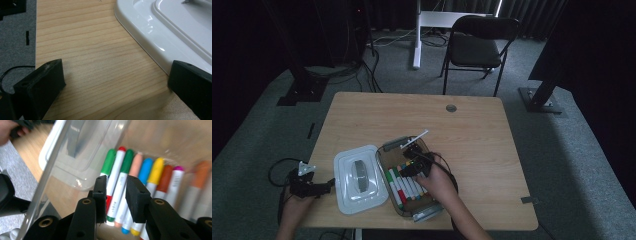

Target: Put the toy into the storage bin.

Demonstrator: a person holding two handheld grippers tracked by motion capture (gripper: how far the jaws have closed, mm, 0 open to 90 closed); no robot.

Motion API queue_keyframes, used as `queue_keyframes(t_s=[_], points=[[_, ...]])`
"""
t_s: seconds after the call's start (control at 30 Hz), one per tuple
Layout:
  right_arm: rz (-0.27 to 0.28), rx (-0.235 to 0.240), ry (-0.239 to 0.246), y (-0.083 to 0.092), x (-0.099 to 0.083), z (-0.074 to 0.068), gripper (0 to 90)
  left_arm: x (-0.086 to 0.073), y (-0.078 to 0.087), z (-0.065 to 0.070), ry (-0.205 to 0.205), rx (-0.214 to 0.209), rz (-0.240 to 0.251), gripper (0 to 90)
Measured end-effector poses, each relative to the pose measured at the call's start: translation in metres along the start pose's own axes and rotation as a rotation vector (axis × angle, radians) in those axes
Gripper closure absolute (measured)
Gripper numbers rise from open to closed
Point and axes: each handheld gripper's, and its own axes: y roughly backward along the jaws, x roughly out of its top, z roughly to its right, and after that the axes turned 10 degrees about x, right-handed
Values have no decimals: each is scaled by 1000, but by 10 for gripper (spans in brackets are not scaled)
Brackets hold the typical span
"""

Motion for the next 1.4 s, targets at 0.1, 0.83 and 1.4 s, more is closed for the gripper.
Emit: queue_keyframes(t_s=[0.1, 0.83, 1.4], points=[[49, -5, -1, 19, -3, 4, 685, 0, 0, 0, 0, 1, 1, 12], [168, -142, -138, 72, -49, 91, 661, 0, 0, 0, 1, 0, 1, 12], [77, -112, -192, 2, -64, 137, 667, 0, 0, 0, 1, 0, 1, 12]])
